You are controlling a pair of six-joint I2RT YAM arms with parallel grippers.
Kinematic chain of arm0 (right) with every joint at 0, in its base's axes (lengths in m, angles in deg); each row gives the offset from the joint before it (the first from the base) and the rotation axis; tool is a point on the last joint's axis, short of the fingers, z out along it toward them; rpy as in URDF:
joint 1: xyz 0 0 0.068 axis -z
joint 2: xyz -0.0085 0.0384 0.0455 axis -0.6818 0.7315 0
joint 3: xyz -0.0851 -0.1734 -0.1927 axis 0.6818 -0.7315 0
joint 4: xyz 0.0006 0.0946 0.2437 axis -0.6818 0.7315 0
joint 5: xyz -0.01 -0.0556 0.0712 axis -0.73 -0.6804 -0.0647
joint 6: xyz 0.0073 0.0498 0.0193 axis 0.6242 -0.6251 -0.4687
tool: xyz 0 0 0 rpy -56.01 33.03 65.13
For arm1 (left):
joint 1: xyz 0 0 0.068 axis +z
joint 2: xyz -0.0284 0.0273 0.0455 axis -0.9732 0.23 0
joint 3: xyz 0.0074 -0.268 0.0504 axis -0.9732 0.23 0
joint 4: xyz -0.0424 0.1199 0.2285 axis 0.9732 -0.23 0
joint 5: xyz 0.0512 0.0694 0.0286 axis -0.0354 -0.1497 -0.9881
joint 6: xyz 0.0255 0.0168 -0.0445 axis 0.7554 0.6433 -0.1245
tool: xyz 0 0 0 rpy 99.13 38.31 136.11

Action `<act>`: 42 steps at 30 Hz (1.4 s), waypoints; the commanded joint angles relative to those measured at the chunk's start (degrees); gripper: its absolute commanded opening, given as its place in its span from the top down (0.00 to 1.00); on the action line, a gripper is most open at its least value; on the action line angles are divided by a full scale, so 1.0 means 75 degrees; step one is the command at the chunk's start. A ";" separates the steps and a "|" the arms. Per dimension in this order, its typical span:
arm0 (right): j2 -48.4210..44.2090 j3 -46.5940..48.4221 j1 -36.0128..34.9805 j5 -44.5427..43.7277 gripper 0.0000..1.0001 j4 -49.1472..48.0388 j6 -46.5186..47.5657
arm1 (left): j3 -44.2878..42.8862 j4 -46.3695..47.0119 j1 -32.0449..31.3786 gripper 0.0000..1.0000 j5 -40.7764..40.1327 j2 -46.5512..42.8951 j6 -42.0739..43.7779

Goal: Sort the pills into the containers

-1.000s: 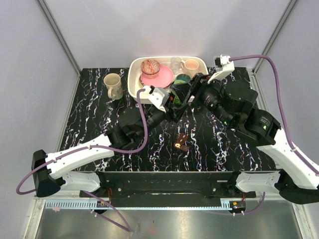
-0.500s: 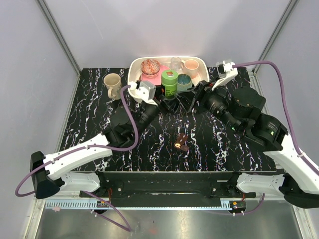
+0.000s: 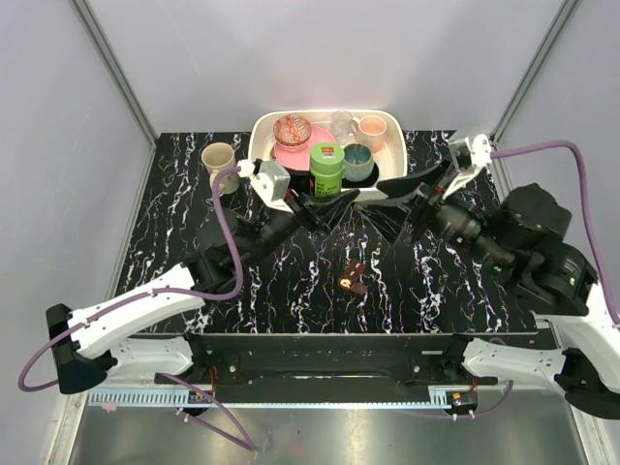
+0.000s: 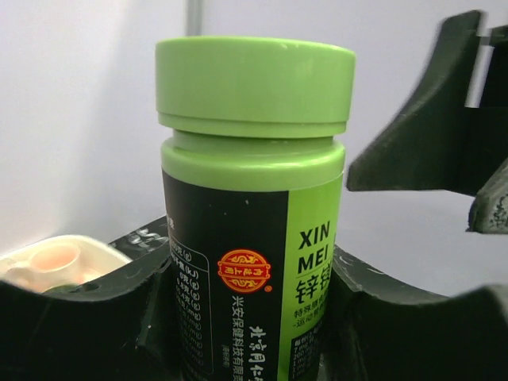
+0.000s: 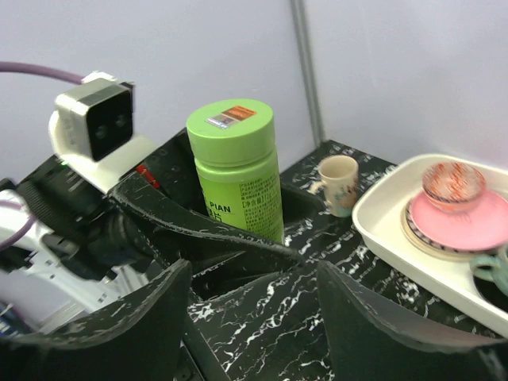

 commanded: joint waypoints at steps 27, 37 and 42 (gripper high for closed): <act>-0.0440 0.0504 -0.0039 0.3749 0.06 -0.0209 0.1636 | -0.0025 0.1596 -0.0182 1.00 0.6678 0.0006 -0.3043; -0.0323 0.0411 -0.0027 0.3925 0.09 -0.0279 0.1578 | -0.0119 0.1690 -0.0252 1.00 0.6713 0.0146 -0.3055; -0.0311 0.0294 -0.0027 0.4019 0.11 -0.0419 0.1496 | -0.0165 0.1853 -0.0287 1.00 0.6725 0.0252 -0.3149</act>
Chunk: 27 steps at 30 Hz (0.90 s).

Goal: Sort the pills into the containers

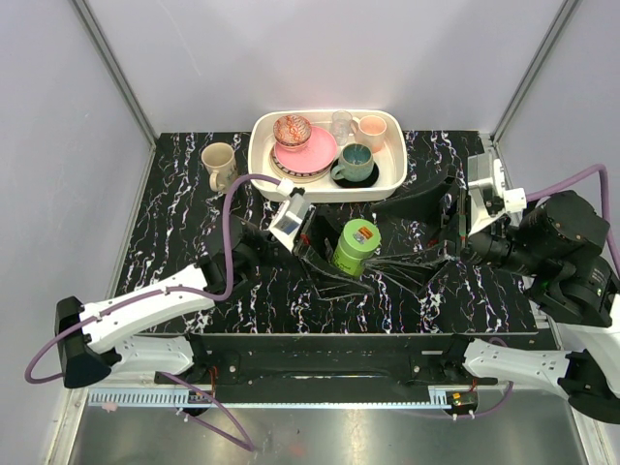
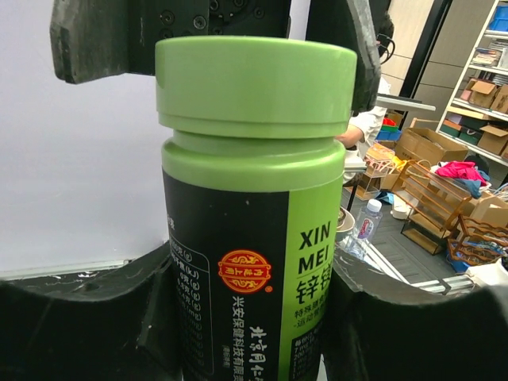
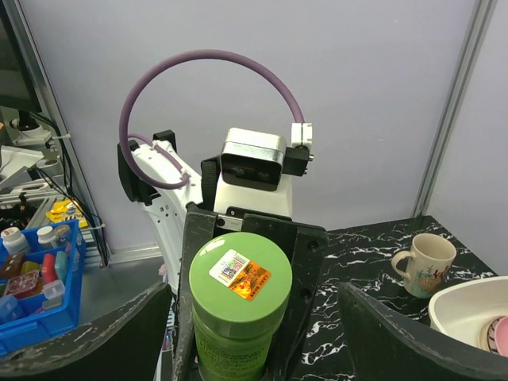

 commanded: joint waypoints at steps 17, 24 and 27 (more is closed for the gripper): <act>0.0056 -0.0191 -0.0036 0.0476 0.20 -0.0678 -0.0289 | -0.0671 0.0855 -0.0250 1.00 0.0106 0.0314 -0.0071; -0.0002 -0.0250 -0.0024 0.0511 0.28 -0.0783 -0.0371 | -0.0741 0.0866 -0.0321 1.00 0.0118 0.0408 -0.0071; -0.0049 -0.0297 -0.0024 0.0547 0.27 -0.0854 -0.0430 | -0.0741 0.0866 -0.0344 1.00 0.0106 0.0443 -0.0071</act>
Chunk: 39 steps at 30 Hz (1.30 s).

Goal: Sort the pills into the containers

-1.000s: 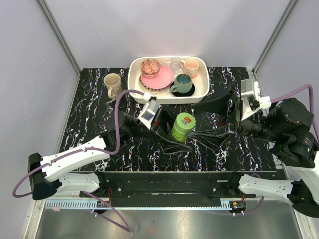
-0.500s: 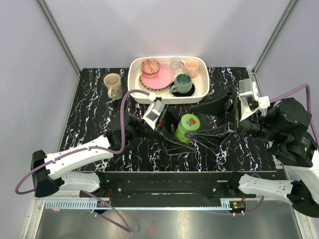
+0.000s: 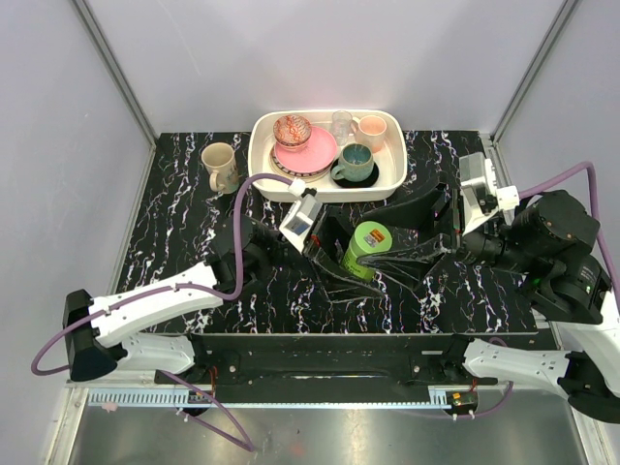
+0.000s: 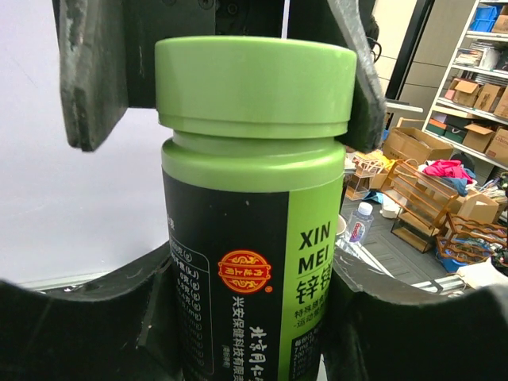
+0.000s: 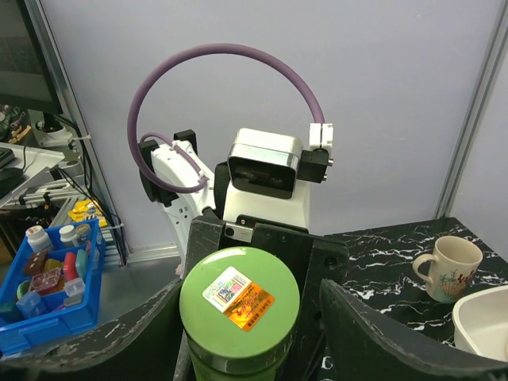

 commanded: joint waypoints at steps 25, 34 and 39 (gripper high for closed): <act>-0.0116 -0.0190 -0.0024 0.0341 0.74 -0.0499 -0.0306 | -0.0438 0.0634 -0.0167 1.00 0.0065 0.0047 0.0001; 0.0071 0.0174 -0.0024 0.0129 1.00 0.0274 -0.0305 | -0.0708 -0.0666 -0.0155 1.00 -0.0298 -0.0199 0.0704; 0.0106 0.0220 -0.0024 0.0246 1.00 0.0404 -0.0399 | -0.0813 -0.1007 -0.0155 1.00 -0.0333 -0.0269 0.0997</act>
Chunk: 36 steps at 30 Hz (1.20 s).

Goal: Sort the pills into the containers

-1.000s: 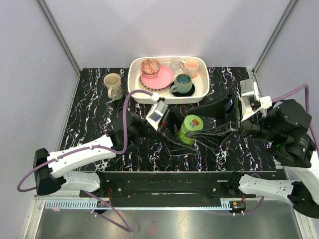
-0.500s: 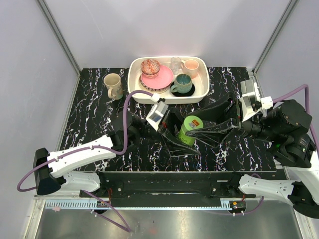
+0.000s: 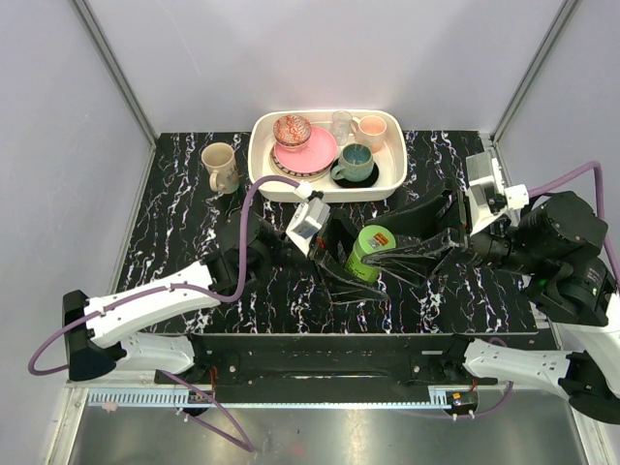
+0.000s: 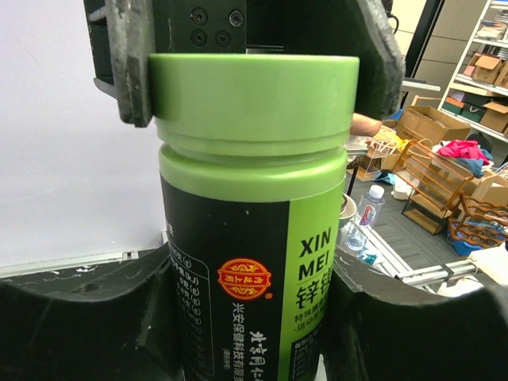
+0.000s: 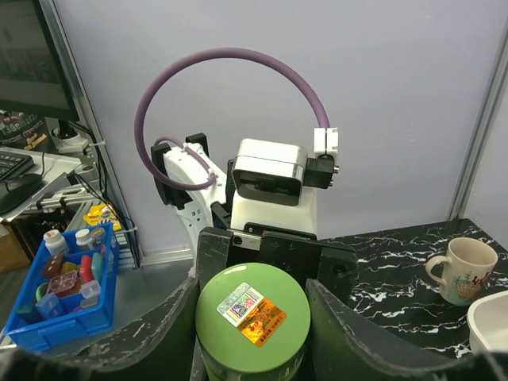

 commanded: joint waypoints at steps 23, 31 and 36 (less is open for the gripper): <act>0.0158 0.0195 -0.0024 0.1260 1.00 0.0530 -0.0137 | -0.0461 0.0767 -0.0021 1.00 0.0863 -0.0307 -0.0113; 0.0358 0.0171 -0.0036 0.0053 1.00 0.0916 -0.0184 | -0.0555 -0.0569 -0.0021 1.00 -0.0448 -0.0518 0.0824; 0.0463 0.0206 -0.0036 -0.0698 1.00 0.1115 -0.0219 | -0.0590 -0.1224 -0.0021 1.00 -0.1234 -0.0670 0.1270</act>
